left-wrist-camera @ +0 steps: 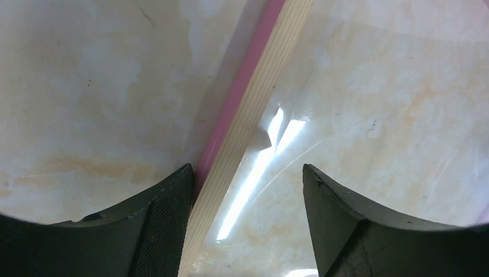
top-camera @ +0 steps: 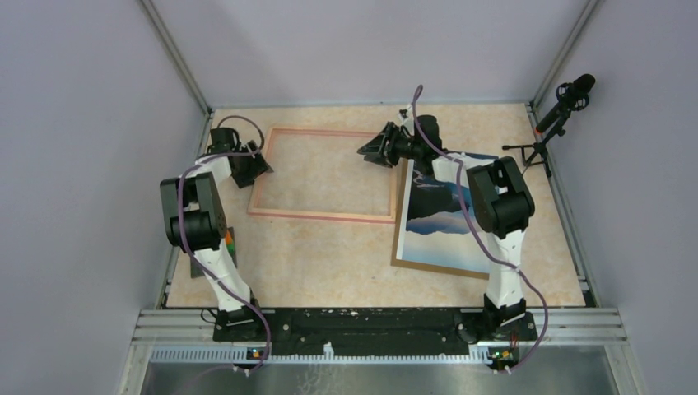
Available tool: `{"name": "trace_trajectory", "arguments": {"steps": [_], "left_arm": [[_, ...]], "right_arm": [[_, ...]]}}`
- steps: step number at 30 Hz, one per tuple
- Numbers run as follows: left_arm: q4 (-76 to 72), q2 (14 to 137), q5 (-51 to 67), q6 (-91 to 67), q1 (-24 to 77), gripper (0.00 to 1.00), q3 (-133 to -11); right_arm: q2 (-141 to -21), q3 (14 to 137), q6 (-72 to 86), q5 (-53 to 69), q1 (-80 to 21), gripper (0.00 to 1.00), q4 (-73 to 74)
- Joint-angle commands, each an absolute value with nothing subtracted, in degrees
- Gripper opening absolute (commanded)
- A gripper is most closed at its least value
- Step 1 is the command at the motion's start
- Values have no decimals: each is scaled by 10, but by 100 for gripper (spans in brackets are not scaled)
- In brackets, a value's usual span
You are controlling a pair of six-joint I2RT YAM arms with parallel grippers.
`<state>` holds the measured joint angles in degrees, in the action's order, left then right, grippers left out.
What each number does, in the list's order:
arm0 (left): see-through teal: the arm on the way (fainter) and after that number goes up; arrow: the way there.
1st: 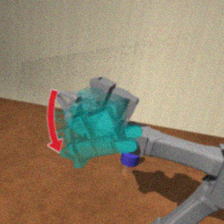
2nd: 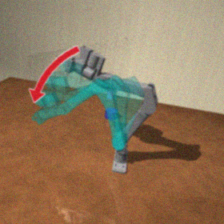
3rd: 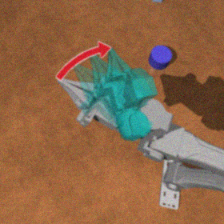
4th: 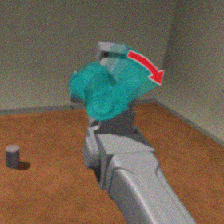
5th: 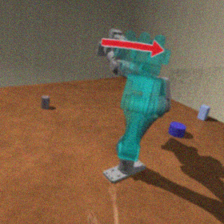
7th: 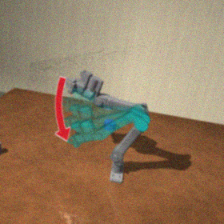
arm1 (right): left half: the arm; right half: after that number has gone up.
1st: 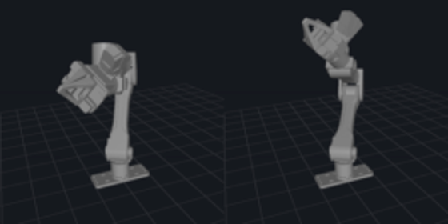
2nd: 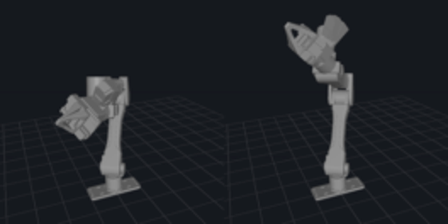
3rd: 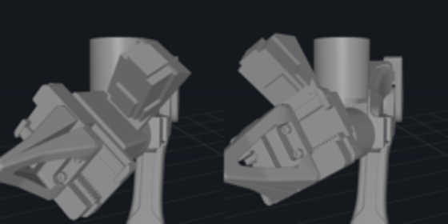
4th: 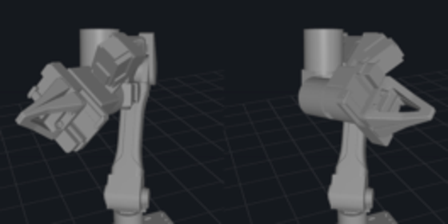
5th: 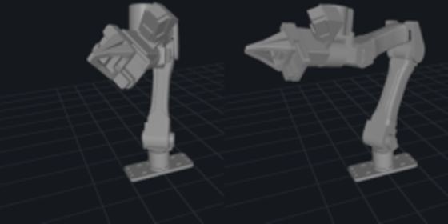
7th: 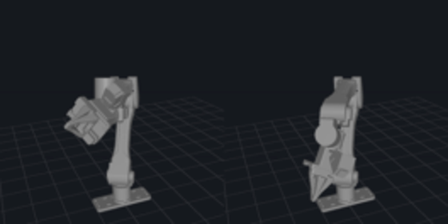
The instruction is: Put the photo into the frame
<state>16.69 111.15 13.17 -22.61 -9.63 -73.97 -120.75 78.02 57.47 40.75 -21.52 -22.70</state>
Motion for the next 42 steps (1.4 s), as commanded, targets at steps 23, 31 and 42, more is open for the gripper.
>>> {"name": "trace_trajectory", "arguments": {"steps": [23,31,42], "left_arm": [[107,1089,339,-282,-154,91,-677],[92,1094,365,-297,-160,93,-671],[143,1094,289,-264,-158,83,-695]], "right_arm": [[-1281,772,861,490,-198,0,-597],[-1292,773,858,481,-199,0,-591],[-1312,773,827,482,-200,0,-559]]}}
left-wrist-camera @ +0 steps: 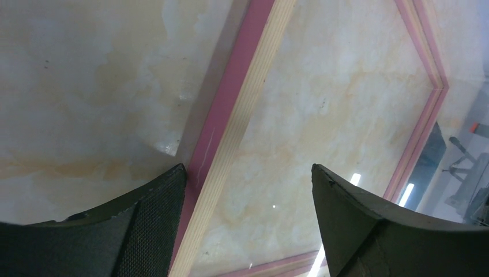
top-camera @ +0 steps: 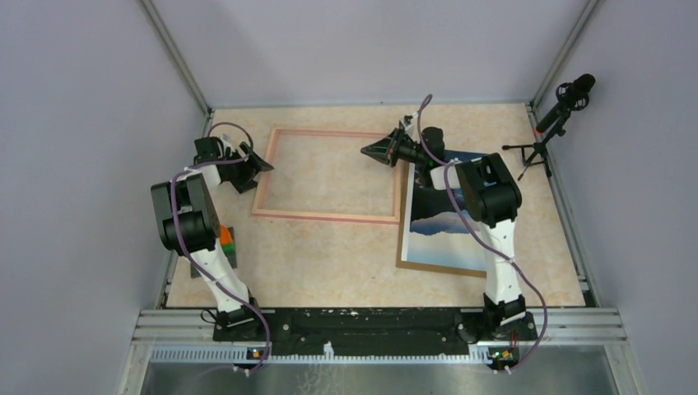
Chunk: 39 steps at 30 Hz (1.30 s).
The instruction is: Put the photo into the frame
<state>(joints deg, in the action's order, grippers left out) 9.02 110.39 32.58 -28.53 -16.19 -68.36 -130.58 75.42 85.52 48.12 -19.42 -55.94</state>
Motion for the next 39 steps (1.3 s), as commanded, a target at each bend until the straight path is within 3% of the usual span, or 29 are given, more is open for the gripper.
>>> {"name": "trace_trajectory", "arguments": {"steps": [1,7,15,20,26,33,39], "left_arm": [[157,1095,265,-255,-154,81,-704],[244,1109,126,-202,-97,80,-774],[295,1154,97,-206,-92,67,-830],[308,1167,93,-197,-91,53,-857],[327,1183,64,-184,-76,52,-872],[324,1192,34,-176,-67,37,-874],[324,1199,21,-165,-66,33,-869]], "right_arm": [[-1311,770,824,482,-200,0,-556],[-1309,769,807,483,-200,0,-539],[-1311,774,796,488,-200,1,-529],[-1312,776,796,490,-200,0,-530],[-1308,776,795,490,-200,0,-531],[-1309,780,789,490,-202,0,-523],[-1310,783,783,491,-204,0,-517]]}}
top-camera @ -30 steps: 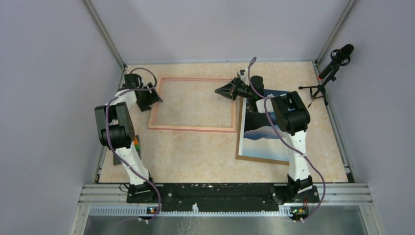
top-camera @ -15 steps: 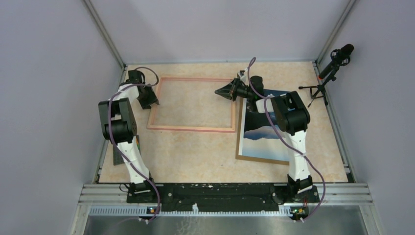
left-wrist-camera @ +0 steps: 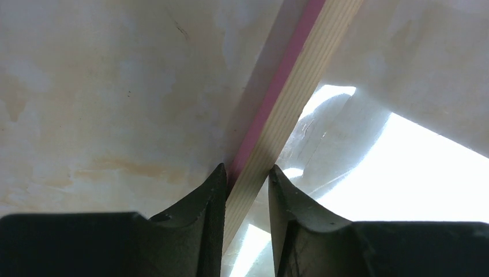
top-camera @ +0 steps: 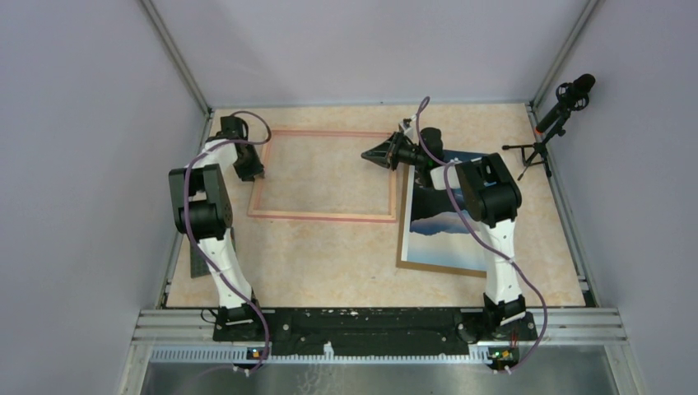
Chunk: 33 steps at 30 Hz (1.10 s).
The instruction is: Put the photo into the frame
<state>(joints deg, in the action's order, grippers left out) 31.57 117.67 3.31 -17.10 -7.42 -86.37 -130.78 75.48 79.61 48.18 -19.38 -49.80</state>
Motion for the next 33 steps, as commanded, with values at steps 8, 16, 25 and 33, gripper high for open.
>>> {"name": "trace_trajectory", "arguments": {"steps": [8,16,25,33], "left_arm": [[342,1222,-24,-162,-56,26,-867],[343,1236,-38,-158,-55,24,-857],[341,1236,-40,-153,-55,23,-852],[339,1227,-36,-151,-55,24,-851]], "right_arm": [[-1307,792,764,491,-206,7,-487],[-1284,809,685,484,-205,38,-380],[-1234,828,535,454,-183,68,-187],[-1149,793,372,432,-115,77,-24]]}}
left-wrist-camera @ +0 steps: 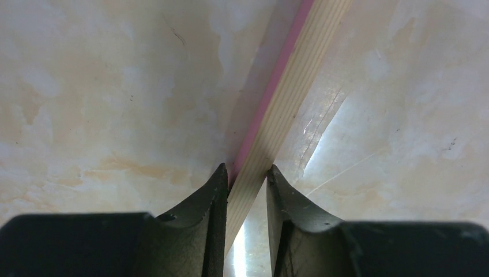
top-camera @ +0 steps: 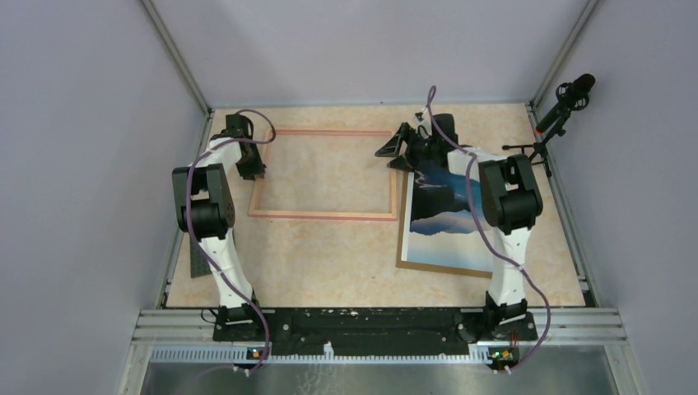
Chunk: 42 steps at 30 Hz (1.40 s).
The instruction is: Put the photo into the frame
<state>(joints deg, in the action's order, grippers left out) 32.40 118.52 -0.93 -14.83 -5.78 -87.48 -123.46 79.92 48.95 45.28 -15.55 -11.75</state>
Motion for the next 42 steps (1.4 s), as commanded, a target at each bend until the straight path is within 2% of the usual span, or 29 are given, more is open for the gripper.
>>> {"name": "trace_trajectory", "arguments": {"steps": [1,6,7,10,13,16,20,22,27,30,35,42], "left_arm": [[339,1226,-34,-150,-55,25,-851],[351,1213,-14,-157,-54,31,-866],[355,1206,-8,-156,-54,35,-869],[360,1166,-6,-155,-52,55,-871],[362,1113,-3,-155,-48,63,-874],[345,1054,5,-150,-33,72,-860],[307,998,77,-135,-10,83,-831],[297,983,130,-136,-3,85,-829],[226,949,295,-155,47,89,-783],[165,950,392,-200,98,89,-746],[114,981,455,-243,263,88,-721],[89,1035,366,-288,449,87,-743]], "right_arm": [[-1133,789,345,411,-106,77,4],[-1070,772,251,313,-95,78,85],[-1065,766,249,308,-97,78,77],[-1067,759,249,296,-112,72,74],[-1075,762,243,274,-141,61,82],[-1084,768,244,256,-164,55,82],[-1084,775,248,231,-171,54,89],[-1071,777,241,205,-171,58,109],[-1013,771,161,127,-171,84,212],[-946,718,135,59,-158,94,248],[-825,585,200,88,-19,96,255],[-733,421,312,128,219,95,247]]}}
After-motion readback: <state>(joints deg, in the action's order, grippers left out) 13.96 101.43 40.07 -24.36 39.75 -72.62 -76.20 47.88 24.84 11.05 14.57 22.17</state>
